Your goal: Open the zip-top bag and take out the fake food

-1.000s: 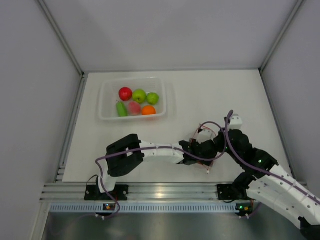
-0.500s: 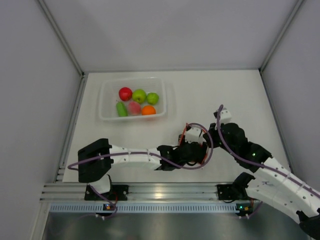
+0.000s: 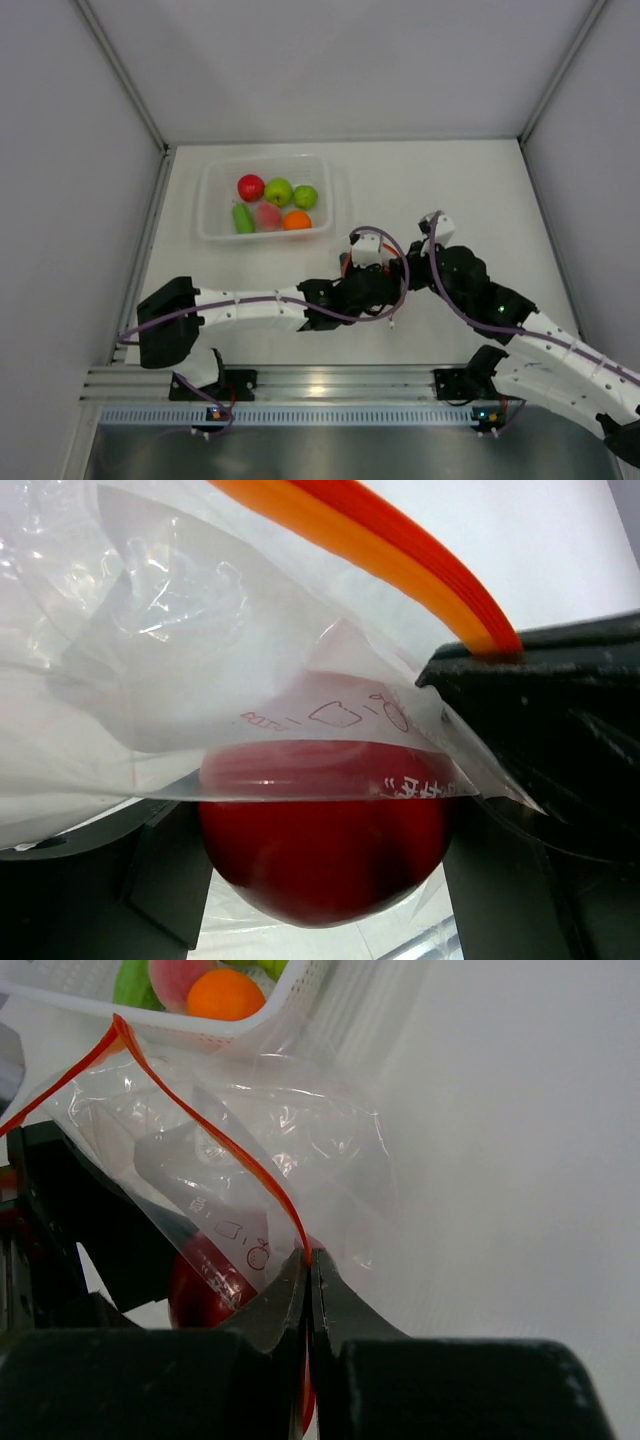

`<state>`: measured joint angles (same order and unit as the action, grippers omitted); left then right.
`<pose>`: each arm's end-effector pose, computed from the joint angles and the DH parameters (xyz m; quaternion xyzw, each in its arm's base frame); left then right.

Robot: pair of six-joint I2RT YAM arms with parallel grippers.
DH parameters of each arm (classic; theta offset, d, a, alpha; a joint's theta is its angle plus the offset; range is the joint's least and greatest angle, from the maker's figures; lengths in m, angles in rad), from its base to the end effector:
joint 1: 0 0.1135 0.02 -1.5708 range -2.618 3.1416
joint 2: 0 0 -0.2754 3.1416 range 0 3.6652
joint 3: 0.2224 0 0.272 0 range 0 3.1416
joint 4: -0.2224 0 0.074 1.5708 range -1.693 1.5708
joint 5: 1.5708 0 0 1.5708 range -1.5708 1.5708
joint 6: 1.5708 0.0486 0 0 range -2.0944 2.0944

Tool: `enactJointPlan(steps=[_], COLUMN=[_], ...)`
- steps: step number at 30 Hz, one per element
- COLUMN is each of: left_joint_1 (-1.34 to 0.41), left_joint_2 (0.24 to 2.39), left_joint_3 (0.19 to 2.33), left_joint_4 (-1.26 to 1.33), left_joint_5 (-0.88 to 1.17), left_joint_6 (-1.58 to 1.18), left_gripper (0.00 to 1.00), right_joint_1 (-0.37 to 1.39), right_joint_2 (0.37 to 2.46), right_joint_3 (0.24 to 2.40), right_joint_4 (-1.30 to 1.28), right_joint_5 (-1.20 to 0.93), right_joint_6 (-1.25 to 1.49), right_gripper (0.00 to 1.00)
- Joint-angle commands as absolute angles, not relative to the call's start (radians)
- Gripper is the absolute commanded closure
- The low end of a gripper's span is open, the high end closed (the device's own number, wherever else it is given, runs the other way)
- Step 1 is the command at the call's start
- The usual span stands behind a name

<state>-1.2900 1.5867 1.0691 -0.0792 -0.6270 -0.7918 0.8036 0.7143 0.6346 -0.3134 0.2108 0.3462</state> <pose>0.1323 -0.3557 0.2460 0.0674 0.8503 -0.2464 0.4602 0.1416 0.1322 0.2860 -0.1306 0.8187 0.2269 0.5111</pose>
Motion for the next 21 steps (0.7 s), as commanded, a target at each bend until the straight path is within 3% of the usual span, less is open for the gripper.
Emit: enactJointPlan(steps=[1,10,21], left_joint_1=[-1.214,-1.144,-1.14], left_joint_2=[1.513,1.442,1.364], left_joint_3=[1.069,1.014,0.871], left_joint_4=[0.009,0.009,0.285], left_joint_5=[-0.638,-0.532,-0.303], left_joint_6=[-0.899,-0.922,-0.847], left_gripper=[1.0,1.0,1.0], right_joint_1=[0.882,0.956,0.956], right_joint_2=[0.781,0.827,0.821], right_joint_3=[0.643,0.618,0.574], right_joint_4=[-0.275,-0.31,-0.204], right_joint_5=[0.248,0.587,0.505], right_joint_6=[0.319,0.319,0.359], right_gripper=[1.0,1.0,1.0])
